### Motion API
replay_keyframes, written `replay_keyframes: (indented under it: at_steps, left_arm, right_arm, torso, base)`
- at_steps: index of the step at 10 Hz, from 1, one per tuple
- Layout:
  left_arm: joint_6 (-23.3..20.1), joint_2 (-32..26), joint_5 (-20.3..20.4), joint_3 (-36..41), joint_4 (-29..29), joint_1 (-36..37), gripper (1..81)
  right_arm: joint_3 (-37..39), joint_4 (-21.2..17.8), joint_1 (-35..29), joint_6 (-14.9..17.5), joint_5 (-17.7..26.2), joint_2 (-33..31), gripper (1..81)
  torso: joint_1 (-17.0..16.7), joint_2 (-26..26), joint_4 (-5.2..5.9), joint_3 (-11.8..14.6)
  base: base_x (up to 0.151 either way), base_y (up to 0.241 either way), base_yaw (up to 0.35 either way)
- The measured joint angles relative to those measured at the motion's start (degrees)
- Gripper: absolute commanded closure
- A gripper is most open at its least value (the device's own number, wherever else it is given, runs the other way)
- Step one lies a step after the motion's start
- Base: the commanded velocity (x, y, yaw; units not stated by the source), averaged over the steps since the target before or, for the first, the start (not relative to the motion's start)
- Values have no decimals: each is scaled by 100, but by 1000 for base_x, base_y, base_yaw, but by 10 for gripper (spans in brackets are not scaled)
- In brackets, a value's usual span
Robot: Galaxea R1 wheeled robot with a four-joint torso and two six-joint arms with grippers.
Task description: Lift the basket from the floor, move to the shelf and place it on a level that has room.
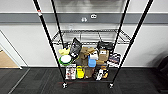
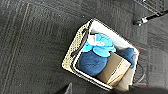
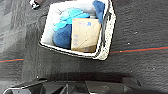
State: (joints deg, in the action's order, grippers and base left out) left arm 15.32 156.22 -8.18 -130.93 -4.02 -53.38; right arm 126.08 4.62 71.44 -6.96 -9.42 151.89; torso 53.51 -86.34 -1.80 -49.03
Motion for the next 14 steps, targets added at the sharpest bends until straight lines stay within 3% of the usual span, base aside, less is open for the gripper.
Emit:
replay_keyframes:
  at_steps: [7, 14]
  left_arm:
    - [0, 130, -127, -52, 9, 380, 10]
    - [-2, 464, -317, -302, 28, 631, 10]
  right_arm:
    - [-46, -2, -289, -43, 17, -11, 10]
    - [-522, 6, -713, -45, 171, -285, 10]
  torso:
    - [837, -1307, 0, -1224]
    - [1642, -2587, 0, -1318]
  base:
    - [0, 0, 0]
    - [0, 0, 0]
